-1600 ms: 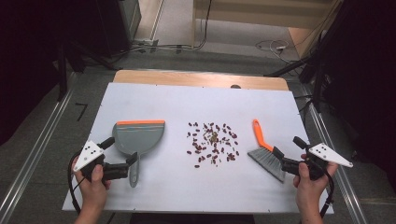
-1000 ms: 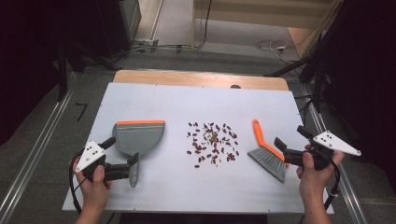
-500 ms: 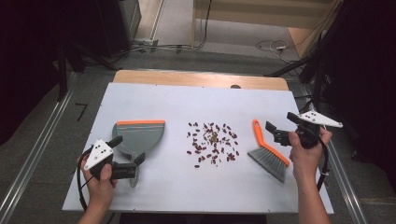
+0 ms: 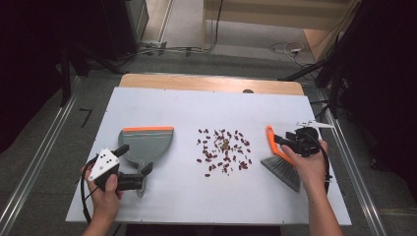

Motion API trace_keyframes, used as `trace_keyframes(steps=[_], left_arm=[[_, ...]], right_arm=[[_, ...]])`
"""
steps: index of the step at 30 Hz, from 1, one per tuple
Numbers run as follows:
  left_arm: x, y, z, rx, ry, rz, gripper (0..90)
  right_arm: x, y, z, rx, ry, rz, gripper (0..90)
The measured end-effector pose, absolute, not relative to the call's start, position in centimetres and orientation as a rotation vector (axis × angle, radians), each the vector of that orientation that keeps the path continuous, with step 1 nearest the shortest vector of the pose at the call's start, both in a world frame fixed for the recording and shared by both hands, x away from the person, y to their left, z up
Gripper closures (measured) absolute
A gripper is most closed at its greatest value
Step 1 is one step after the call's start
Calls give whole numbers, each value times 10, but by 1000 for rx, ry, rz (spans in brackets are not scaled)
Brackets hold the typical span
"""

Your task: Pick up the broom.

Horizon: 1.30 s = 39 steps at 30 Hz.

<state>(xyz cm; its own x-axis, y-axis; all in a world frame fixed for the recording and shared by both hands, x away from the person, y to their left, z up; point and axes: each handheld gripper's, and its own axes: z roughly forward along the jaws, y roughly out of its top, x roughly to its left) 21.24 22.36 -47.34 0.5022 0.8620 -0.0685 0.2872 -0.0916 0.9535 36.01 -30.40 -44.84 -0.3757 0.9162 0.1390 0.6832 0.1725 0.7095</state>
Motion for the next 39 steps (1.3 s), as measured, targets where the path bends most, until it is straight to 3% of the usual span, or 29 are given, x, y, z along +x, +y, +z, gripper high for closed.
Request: trace_keyframes(steps=[3, 10, 30, 39], left_arm=[[213, 223, -474, 1647, 998, 647, 0], [213, 222, -474, 1654, 997, 645, 0], [214, 219, -475, 1665, 999, 649, 0], [213, 215, -475, 1672, 994, 650, 0]], right_arm=[[362, -304, -455, 1539, 2200, 1007, 514], [365, -294, -464, 1641, 2219, 851, 591], [369, -273, -482, 1658, 2223, 569, 657], [368, -280, -484, 1678, 2212, 640, 690]])
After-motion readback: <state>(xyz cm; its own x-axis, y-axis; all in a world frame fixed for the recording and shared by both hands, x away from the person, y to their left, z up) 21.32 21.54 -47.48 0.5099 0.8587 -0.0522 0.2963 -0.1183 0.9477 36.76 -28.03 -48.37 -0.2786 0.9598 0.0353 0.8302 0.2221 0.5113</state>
